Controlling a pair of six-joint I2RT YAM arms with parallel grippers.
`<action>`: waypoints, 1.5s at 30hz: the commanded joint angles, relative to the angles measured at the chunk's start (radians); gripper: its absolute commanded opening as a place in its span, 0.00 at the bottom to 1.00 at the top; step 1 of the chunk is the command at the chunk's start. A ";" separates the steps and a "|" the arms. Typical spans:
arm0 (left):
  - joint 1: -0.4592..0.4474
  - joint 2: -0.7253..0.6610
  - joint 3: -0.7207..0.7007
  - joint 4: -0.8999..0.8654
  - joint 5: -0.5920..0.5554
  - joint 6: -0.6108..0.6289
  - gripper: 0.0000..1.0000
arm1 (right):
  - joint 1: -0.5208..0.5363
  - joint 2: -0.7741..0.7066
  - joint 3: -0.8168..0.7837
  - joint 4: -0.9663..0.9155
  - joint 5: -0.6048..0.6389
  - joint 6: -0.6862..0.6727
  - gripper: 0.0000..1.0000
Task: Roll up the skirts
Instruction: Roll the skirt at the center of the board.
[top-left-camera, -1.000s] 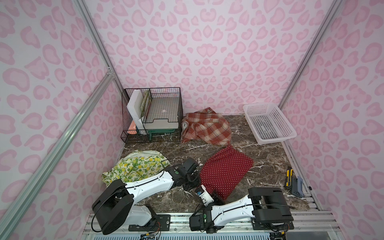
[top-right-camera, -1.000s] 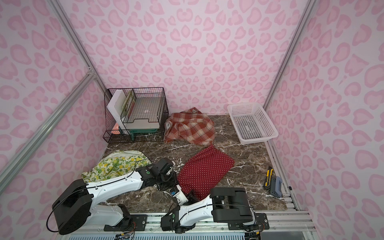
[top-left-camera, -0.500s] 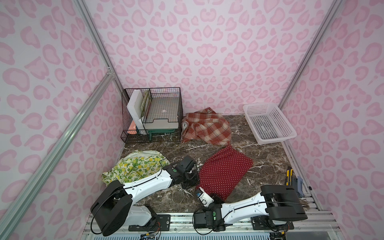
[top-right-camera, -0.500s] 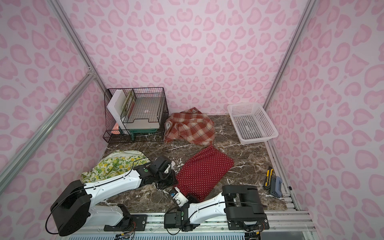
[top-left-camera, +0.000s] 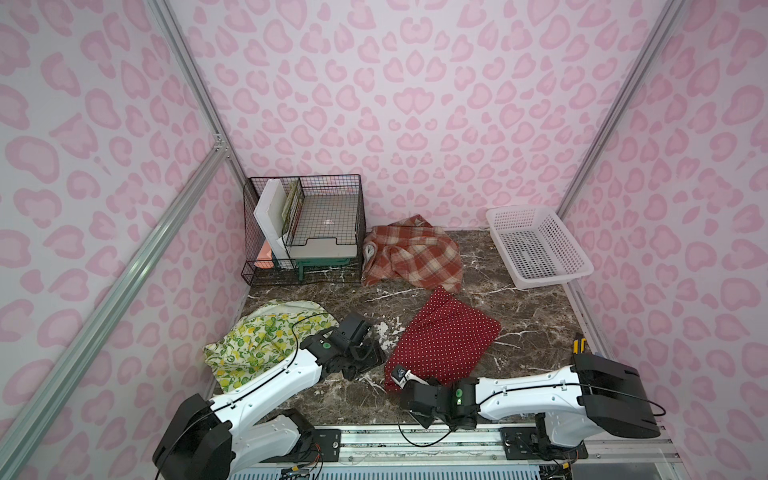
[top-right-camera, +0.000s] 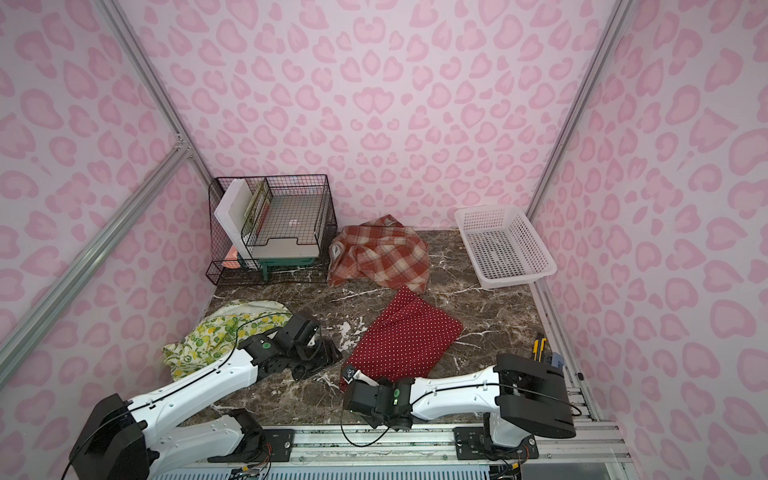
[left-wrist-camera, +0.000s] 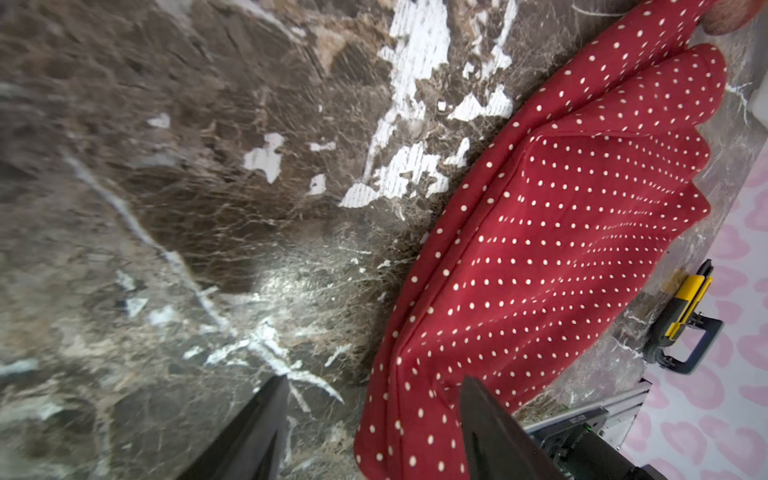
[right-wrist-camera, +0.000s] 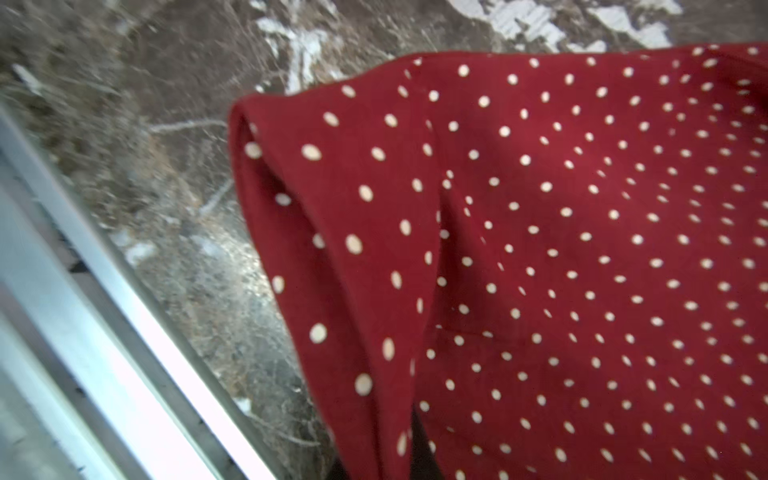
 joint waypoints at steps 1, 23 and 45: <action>0.001 -0.042 -0.014 -0.071 -0.041 0.027 0.69 | -0.085 -0.022 -0.020 0.126 -0.259 -0.064 0.00; -0.089 -0.162 -0.115 0.072 -0.064 0.023 0.41 | -0.623 0.112 -0.146 0.397 -0.992 0.015 0.00; -0.148 0.231 -0.068 0.371 -0.168 -0.002 0.69 | -0.752 0.299 -0.152 0.404 -1.059 -0.038 0.00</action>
